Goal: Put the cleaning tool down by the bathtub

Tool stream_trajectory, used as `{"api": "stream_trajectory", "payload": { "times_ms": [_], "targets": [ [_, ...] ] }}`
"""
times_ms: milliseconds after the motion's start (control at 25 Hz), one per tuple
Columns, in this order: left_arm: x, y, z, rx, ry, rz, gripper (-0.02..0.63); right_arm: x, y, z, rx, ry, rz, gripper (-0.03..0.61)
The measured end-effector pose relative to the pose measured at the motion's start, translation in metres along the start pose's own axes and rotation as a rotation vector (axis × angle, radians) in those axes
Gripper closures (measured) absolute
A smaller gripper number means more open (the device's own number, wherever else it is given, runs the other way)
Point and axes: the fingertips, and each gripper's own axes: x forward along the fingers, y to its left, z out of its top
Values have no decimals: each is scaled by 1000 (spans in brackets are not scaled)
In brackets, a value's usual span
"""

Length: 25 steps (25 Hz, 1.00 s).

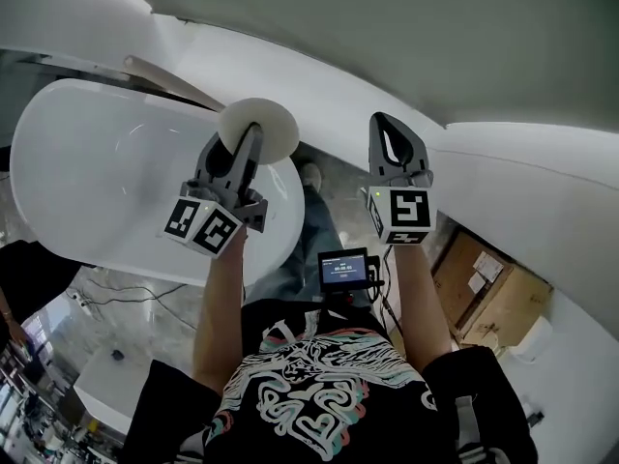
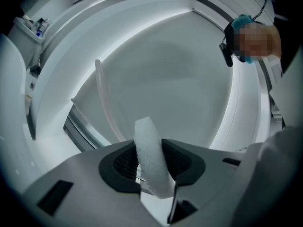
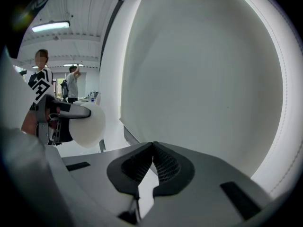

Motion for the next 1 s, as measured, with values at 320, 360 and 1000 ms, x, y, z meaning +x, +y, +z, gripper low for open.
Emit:
{"api": "stream_trajectory", "payload": {
  "times_ms": [320, 360, 1000],
  "targets": [
    [13, 36, -41, -35, 59, 31, 466, 21, 7, -46, 6, 70, 23, 551],
    [16, 39, -46, -39, 63, 34, 468, 23, 7, -51, 5, 75, 25, 551],
    [44, 56, -122, -61, 137, 76, 468, 45, -7, -109, 2, 111, 74, 551]
  ]
}}
